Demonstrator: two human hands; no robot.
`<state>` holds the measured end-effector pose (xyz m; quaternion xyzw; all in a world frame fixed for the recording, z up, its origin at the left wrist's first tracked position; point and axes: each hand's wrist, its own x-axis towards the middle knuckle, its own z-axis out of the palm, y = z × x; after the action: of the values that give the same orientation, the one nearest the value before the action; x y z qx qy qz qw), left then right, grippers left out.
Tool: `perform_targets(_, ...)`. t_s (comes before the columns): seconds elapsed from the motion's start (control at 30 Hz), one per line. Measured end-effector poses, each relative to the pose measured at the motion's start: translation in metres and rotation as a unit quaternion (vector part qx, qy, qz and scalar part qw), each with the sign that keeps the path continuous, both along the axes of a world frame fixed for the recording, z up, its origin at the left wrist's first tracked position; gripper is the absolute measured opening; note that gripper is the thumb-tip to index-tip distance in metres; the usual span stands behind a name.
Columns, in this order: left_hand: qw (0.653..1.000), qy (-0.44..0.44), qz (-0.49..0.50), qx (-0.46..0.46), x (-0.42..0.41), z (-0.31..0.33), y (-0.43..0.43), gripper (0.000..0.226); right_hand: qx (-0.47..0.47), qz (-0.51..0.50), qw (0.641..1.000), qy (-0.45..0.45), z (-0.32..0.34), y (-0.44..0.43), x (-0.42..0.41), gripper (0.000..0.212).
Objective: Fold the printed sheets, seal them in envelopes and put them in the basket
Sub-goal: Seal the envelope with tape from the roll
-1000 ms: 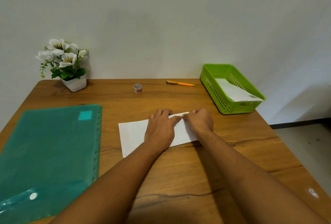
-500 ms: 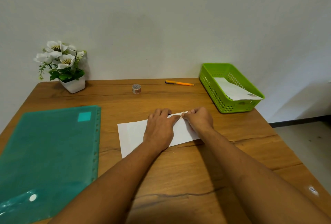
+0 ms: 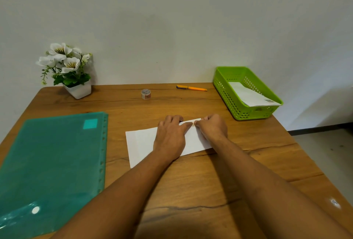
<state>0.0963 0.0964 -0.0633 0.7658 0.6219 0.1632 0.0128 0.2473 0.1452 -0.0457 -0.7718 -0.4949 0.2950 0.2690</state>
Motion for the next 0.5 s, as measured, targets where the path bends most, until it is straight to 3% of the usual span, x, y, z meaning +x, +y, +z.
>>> perform_targets(0.3,1.0,0.008,0.0,-0.004,0.0,0.0,0.001,0.047,-0.002,0.003,1.0,-0.017,0.009,0.006,0.021,0.037)
perform_targets(0.43,1.0,-0.001,0.001,-0.009,0.0,0.002,0.001,0.047,0.045,0.048,0.998,-0.023,0.011,0.001,0.033,0.023)
perform_targets(0.5,1.0,-0.004,0.007,-0.005,0.001,0.003,0.002,0.048,0.113,0.103,0.984,-0.087,0.007,-0.006,0.034,0.011)
